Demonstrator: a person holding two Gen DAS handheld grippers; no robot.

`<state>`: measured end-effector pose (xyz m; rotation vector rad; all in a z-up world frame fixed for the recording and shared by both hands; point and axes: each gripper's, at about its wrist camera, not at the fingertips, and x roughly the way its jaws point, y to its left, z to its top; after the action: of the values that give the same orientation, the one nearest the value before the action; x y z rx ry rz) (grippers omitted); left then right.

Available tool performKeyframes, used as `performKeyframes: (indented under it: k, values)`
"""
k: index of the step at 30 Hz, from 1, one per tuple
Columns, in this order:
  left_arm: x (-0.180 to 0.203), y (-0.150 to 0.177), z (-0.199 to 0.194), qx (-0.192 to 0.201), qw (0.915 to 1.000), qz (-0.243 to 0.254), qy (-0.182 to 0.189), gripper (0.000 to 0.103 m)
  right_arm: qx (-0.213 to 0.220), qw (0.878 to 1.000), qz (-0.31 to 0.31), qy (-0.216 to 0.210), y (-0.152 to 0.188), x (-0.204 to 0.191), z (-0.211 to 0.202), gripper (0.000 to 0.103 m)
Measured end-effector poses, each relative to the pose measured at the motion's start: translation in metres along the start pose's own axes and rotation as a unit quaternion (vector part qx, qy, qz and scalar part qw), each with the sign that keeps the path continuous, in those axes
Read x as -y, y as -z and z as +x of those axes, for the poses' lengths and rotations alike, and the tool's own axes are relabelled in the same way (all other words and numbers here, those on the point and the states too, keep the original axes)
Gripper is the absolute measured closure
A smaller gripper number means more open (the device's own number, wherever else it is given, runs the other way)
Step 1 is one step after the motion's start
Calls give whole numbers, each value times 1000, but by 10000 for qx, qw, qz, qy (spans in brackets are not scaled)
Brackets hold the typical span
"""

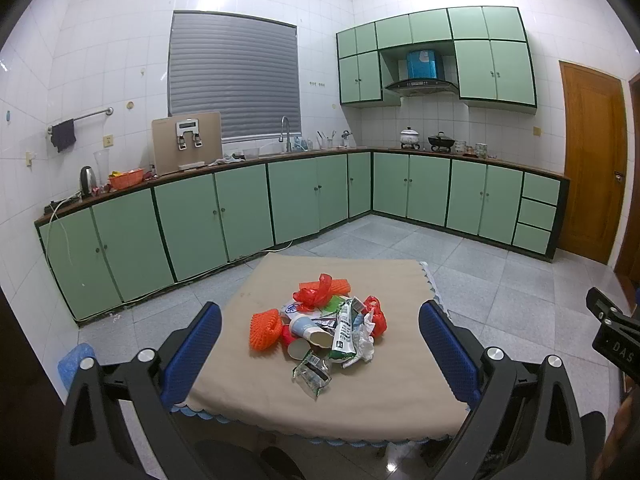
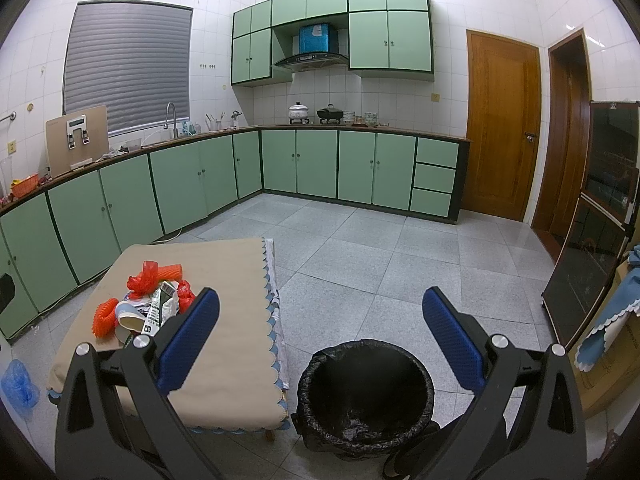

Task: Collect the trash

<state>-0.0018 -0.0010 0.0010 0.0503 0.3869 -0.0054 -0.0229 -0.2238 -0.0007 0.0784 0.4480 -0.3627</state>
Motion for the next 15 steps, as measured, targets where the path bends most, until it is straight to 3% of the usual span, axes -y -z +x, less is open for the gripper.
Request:
performKeyframes:
  k: [15]
  values:
    - [-1,-2,0,13,10000,8,-18,6,27,10000,-4,-19,-3,3,-3,5]
